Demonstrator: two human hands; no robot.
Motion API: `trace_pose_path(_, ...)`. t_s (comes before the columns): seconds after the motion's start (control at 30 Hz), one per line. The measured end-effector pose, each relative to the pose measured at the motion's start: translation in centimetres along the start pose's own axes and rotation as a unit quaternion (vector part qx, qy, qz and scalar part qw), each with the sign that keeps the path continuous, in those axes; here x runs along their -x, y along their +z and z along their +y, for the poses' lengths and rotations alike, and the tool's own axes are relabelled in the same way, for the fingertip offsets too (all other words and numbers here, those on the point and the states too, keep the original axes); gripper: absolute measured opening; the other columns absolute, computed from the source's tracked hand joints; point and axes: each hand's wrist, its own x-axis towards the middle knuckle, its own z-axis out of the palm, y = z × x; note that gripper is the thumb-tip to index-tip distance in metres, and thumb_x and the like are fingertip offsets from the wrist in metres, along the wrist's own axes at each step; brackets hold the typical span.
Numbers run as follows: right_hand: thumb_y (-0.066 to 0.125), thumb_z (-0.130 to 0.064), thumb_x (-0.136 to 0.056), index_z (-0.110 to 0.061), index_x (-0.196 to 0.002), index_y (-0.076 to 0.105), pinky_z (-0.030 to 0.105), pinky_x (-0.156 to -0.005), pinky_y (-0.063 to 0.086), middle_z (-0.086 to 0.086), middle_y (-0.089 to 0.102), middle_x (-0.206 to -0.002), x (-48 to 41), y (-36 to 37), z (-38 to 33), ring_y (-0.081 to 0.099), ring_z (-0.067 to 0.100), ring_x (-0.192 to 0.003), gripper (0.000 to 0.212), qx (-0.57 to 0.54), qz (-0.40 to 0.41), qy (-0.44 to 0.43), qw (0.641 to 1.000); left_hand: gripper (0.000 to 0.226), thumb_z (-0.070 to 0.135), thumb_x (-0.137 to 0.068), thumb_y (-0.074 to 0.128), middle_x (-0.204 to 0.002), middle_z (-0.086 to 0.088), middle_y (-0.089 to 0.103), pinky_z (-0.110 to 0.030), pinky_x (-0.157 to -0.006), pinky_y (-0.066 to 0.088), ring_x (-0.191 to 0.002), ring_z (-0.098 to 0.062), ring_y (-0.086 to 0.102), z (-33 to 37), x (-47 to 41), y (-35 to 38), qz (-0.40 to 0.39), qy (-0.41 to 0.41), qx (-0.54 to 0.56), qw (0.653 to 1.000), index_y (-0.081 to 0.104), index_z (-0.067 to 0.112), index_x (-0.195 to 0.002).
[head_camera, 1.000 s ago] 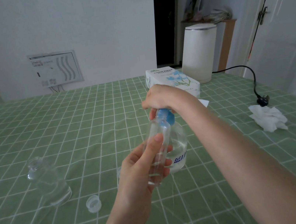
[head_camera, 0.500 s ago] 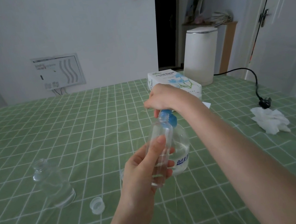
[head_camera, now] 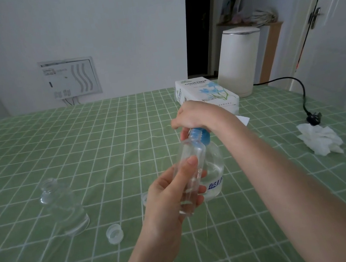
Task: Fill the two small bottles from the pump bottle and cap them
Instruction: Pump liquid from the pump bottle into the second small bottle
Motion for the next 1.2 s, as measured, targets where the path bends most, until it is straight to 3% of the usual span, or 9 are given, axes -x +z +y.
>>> trace_pose_path(0.13,0.053,-0.025,-0.094,-0.008,-0.130,0.054,0.033,-0.084,0.049,0.010,0.068,-0.114,0.10,0.05,0.03,0.065,0.028,-0.104,0.040,-0.005,0.007,-0.006,1.000,0.030,0.046,-0.059,0.071,-0.078,-0.001,0.074,-0.019,-0.053,0.049,-0.055,-0.006,0.060,-0.03,-0.08,-0.01,0.000,-0.001,-0.001,1.000,0.078,0.022,-0.075)
trace_pose_path(0.3,0.052,-0.024,-0.093,-0.007,-0.119,0.060,0.027,-0.065,0.040,0.011,0.071,-0.113,0.32,-0.42,-0.19,0.055,0.022,-0.079,0.032,0.002,0.020,-0.012,1.000,0.030,0.047,-0.062,0.070,-0.079,-0.003,0.073,-0.020,-0.054,0.048,-0.055,-0.006,0.060,0.00,-0.01,-0.06,-0.002,0.004,-0.010,1.000,0.078,0.021,-0.076)
trace_pose_path(0.5,0.053,-0.026,-0.093,-0.012,-0.120,0.058,0.025,-0.055,0.036,0.006,0.069,-0.112,0.31,-0.89,-0.57,0.056,0.019,-0.083,0.031,0.020,0.022,-0.011,1.000,0.030,0.047,-0.063,0.070,-0.076,-0.004,0.072,-0.020,-0.054,0.048,-0.054,-0.007,0.059,0.03,-0.05,-0.15,-0.006,0.011,-0.010,1.000,0.078,0.022,-0.076)
trace_pose_path(0.77,0.055,-0.027,-0.093,-0.011,-0.124,0.057,0.025,-0.061,0.042,0.007,0.070,-0.115,0.42,-0.74,-0.51,0.059,0.022,-0.088,0.035,0.017,0.006,-0.006,1.000,0.032,0.047,-0.060,0.070,-0.077,-0.002,0.073,-0.019,-0.053,0.047,-0.054,-0.006,0.060,-0.10,-0.07,-0.13,-0.006,0.016,-0.004,1.000,0.078,0.022,-0.078)
trace_pose_path(0.9,0.057,-0.025,-0.092,-0.009,-0.132,0.053,0.034,-0.086,0.050,0.011,0.065,-0.122,0.53,-0.23,-0.19,0.062,0.029,-0.103,0.043,0.011,-0.006,0.001,1.000,0.030,0.047,-0.063,0.070,-0.076,-0.002,0.073,-0.023,-0.057,0.046,-0.055,-0.007,0.059,-0.24,0.00,-0.13,-0.001,0.005,-0.014,1.000,0.078,0.022,-0.078)
trace_pose_path(1.03,0.057,-0.024,-0.093,-0.008,-0.129,0.054,0.032,-0.079,0.047,0.011,0.066,-0.119,0.55,-0.13,-0.16,0.061,0.027,-0.096,0.040,0.012,-0.002,-0.004,1.000,0.031,0.047,-0.059,0.071,-0.079,0.000,0.074,-0.019,-0.052,0.048,-0.056,-0.006,0.061,-0.12,0.02,-0.08,0.000,0.007,-0.008,1.000,0.078,0.023,-0.078)
trace_pose_path(1.2,0.053,-0.025,-0.092,-0.009,-0.119,0.060,0.026,-0.063,0.040,0.008,0.071,-0.112,0.38,-0.49,-0.21,0.058,0.022,-0.085,0.032,0.025,0.020,-0.008,0.999,0.025,0.047,-0.068,0.073,-0.073,-0.002,0.071,-0.029,-0.061,0.038,-0.054,-0.008,0.058,-0.02,-0.08,-0.02,-0.003,0.006,-0.027,1.000,0.078,0.023,-0.077)
